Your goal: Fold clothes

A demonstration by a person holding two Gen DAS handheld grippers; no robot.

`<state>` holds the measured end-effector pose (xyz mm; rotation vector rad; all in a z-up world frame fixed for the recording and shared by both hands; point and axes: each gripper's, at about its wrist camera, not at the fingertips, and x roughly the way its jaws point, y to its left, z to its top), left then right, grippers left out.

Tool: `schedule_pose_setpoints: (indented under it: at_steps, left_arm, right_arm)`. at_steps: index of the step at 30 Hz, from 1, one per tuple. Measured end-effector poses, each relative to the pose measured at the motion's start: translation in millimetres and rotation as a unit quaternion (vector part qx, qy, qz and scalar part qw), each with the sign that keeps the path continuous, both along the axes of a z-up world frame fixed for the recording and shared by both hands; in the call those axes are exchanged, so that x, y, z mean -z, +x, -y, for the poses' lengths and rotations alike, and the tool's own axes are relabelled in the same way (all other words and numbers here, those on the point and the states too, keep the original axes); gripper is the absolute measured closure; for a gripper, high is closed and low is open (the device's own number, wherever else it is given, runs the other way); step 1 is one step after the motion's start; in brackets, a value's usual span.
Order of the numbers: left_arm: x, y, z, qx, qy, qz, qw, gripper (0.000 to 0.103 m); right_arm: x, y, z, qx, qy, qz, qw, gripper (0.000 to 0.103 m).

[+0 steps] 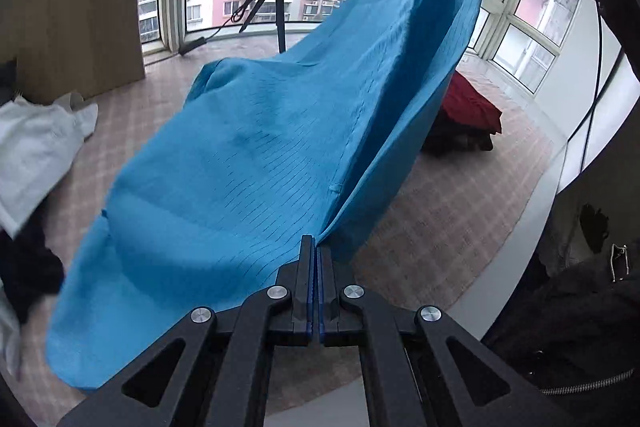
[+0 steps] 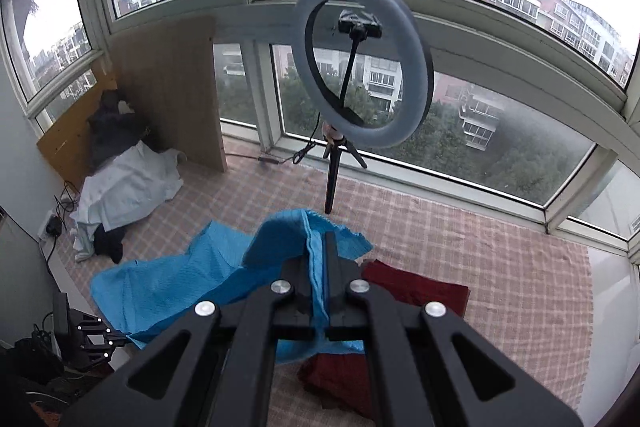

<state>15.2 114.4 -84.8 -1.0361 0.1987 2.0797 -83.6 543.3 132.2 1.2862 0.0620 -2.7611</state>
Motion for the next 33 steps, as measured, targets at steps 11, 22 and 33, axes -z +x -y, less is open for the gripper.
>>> schedule_pose_setpoints:
  at_steps: [11,22,33]
  left_arm:
    - [-164.7,-85.8,39.6,-0.095,0.009,-0.16,0.9825,0.103]
    - [-432.2,-77.7,99.0,-0.15,-0.001,-0.373,0.9157,0.103]
    - [-418.9,-81.3,105.0,-0.08,-0.021,-0.335,0.9387,0.103]
  right_arm:
    - [-80.2,12.0,-3.7,0.015,-0.02,-0.086,0.996,0.102]
    - [-311.9,93.6,72.3,0.006,0.001,-0.292,0.956,0.102]
    - [-297.2,112.9,139.5,0.042,0.045,-0.219,0.974,0.102]
